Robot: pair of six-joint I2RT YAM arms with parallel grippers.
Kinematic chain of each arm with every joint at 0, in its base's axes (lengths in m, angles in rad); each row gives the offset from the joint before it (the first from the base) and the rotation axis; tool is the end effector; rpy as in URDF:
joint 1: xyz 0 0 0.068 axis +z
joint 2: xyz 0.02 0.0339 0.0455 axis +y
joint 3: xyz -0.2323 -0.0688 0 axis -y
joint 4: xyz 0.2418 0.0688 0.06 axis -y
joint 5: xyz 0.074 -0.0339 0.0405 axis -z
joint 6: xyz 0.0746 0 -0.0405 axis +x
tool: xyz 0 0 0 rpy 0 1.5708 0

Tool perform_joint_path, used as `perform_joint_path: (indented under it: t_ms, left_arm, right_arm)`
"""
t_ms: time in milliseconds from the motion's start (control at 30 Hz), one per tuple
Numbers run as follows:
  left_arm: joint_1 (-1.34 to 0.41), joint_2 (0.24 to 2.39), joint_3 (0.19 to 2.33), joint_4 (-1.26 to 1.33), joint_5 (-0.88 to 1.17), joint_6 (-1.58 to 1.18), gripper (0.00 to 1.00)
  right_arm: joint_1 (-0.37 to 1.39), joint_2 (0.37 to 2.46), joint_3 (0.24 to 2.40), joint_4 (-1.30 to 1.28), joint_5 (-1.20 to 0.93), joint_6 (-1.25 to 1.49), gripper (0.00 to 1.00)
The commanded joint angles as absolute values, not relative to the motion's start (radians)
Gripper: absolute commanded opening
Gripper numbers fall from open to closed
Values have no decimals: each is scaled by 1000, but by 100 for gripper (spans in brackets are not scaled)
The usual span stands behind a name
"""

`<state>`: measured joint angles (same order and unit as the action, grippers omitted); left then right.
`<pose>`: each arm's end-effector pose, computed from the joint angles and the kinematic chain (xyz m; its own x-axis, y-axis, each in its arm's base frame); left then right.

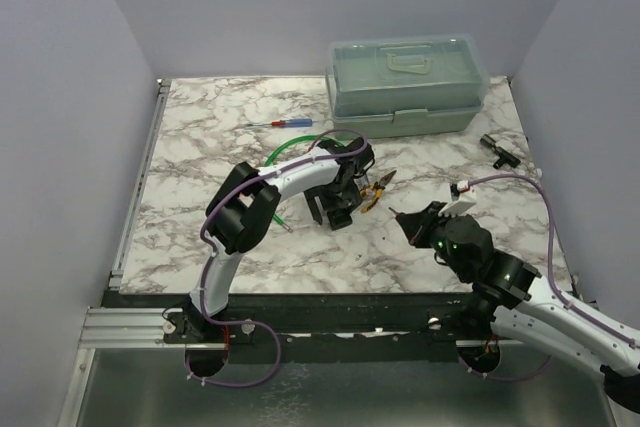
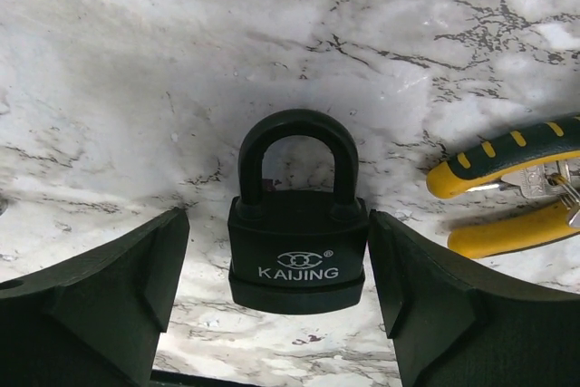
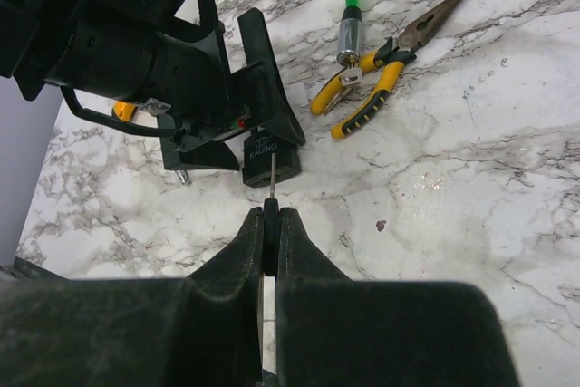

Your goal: Unlock with the key

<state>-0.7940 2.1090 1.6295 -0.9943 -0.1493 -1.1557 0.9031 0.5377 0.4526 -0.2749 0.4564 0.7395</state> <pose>0.2852 -0.2743 0.1076 -0.9175 -0.3575 -0.1745 -0.3581 0.9332 -0.0289 0.1487 0.1355 0.2220 -0.4641 0.3885 -0.7961 -0.1851 0.8363 0.5160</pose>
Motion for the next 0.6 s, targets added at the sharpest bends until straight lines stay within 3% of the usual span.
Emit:
perform_joint_path:
  t_ms: [0, 333, 567]
  left_arm:
    - [-815, 2159, 1710, -1078, -199, -1164, 85]
    - [-829, 2217, 1769, -1104, -212, -1151, 85]
    - [-834, 2255, 1780, -1104, -204, -1129, 75]
  right_arm:
    - [907, 513, 436, -289, 496, 721, 0]
    - [907, 479, 430, -308, 498, 719, 0]
    - [907, 464, 430, -326, 510, 716, 0]
